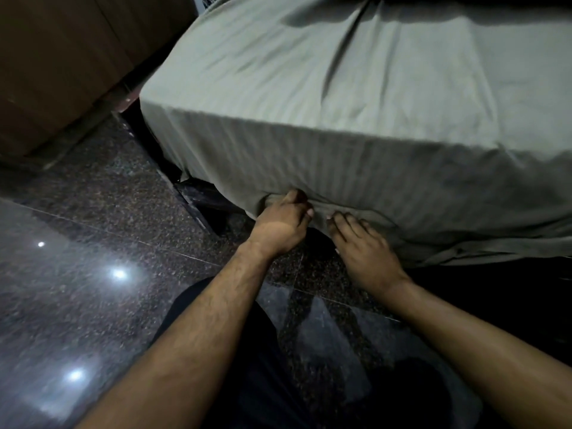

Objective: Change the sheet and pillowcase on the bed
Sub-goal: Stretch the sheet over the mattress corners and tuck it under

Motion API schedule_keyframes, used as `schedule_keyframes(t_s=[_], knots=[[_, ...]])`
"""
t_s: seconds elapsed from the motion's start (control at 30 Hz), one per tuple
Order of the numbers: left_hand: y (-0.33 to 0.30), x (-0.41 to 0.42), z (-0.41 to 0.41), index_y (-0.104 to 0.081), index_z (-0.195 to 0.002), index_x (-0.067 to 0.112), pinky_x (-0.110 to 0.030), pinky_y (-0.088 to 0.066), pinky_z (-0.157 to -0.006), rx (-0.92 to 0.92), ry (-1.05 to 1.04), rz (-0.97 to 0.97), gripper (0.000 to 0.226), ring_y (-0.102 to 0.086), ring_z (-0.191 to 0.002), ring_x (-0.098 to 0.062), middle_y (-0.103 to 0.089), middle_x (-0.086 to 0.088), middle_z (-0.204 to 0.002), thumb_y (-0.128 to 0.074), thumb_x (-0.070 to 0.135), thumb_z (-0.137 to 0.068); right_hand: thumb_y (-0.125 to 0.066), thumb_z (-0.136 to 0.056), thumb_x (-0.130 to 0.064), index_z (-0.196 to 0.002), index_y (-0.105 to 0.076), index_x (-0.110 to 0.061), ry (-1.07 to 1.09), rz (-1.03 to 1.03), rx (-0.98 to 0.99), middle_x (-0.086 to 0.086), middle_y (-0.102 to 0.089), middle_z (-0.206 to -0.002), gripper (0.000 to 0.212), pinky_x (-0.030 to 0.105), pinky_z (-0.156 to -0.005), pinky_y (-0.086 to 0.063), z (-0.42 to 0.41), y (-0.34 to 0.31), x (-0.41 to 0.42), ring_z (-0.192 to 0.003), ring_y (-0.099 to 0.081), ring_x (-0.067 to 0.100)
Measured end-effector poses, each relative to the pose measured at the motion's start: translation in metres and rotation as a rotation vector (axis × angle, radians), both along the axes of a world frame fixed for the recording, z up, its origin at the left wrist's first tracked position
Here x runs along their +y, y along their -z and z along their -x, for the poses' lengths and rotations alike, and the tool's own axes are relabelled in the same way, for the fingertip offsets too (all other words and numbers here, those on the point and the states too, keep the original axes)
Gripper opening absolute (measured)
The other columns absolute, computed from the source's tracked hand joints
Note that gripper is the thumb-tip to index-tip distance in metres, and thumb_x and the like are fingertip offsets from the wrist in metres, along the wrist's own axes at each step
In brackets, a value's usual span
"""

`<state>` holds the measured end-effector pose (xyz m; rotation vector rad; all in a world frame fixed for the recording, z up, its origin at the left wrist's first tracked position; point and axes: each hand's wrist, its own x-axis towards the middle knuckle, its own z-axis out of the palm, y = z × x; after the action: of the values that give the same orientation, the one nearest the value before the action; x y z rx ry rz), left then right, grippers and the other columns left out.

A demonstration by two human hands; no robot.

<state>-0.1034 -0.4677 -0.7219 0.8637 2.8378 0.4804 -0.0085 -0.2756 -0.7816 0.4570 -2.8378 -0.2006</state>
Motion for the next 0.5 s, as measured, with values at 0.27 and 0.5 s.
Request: schedule_keyframes(t_s=[0.27, 0.5], knots=[[-0.009, 0.006, -0.007, -0.065, -0.122, 0.02, -0.044, -0.045, -0.095, 0.146, -0.067, 0.047, 0.055, -0.059, -0.114, -0.033, -0.062, -0.009, -0.122, -0.025, 0.05, -0.098, -0.048, -0.097, -0.033, -0.154, -0.018, 0.001, 0.179, -0.034, -0.129, 0.022, -0.031, -0.156, 0.074, 0.051, -0.115, -0.031, 0.003, 0.004, -0.012, -0.143, -0.033, 0.036], [-0.008, -0.044, 0.012, -0.071, -0.102, 0.014, -0.046, -0.055, -0.079, 0.142, -0.443, 0.026, 0.037, -0.065, -0.096, -0.04, -0.066, -0.017, -0.107, -0.053, 0.041, -0.086, -0.06, -0.088, -0.034, -0.144, -0.041, -0.007, 0.336, 0.051, -0.101, 0.01, -0.051, -0.134, 0.065, 0.045, -0.099, -0.044, 0.026, -0.008, -0.011, -0.119, -0.053, 0.029]])
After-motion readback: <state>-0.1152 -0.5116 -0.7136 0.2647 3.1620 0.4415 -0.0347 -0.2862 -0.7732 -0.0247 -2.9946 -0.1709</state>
